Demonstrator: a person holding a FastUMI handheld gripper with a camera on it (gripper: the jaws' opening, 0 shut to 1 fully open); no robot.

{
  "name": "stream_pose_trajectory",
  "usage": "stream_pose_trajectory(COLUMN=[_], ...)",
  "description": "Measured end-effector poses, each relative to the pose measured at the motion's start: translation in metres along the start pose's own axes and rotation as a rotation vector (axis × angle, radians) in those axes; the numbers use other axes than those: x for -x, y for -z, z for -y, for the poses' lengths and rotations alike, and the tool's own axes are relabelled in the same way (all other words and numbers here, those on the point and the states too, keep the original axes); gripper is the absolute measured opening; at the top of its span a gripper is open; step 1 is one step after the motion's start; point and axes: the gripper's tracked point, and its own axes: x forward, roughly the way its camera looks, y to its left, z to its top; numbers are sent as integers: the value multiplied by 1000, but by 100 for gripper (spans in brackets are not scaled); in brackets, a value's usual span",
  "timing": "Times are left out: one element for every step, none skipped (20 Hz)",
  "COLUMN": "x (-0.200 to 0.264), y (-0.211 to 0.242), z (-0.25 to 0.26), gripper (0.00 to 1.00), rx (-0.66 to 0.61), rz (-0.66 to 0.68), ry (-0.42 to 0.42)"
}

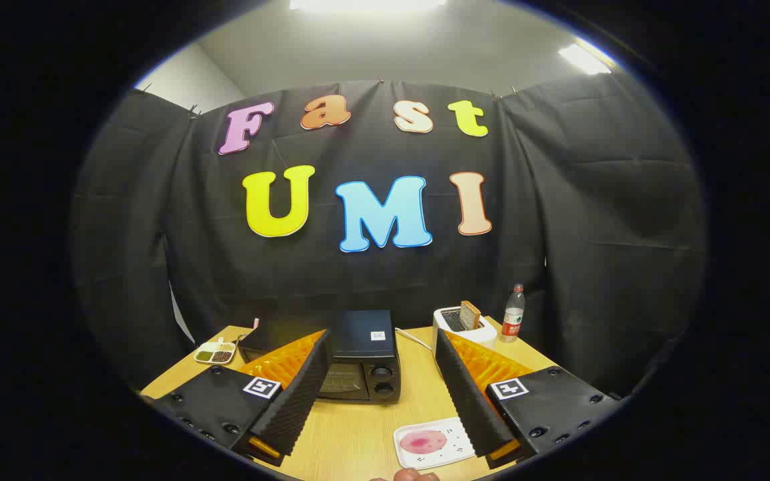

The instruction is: Open the toaster oven, put the food inside, and close the toaster oven door.

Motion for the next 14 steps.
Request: stream_pose_trajectory(x=[1,1,3,4,5,6,5,4,2,0,-1,-3,-5,-7], y=[-1,-1,-1,0,0,1,1,1,-2,-5,-9,-11,-14,-14], z=[0,-2,-3,-4,-5,-7,-10,-8,-5,-5,-5,-6,-8,-10], gripper=[98,98,98,98,98,98,98,98,98,98,98,98,98,98], rx=[2,7,13,18,21,23,27,36,43,47,46,45,46,50], rz=[2,3,4,4,2,-2,-5,-6,-3,0,1,5,9,8], ry=[-2,-4,-4,-3,-3,-4,-7,0,15,21,22,23,24,27])
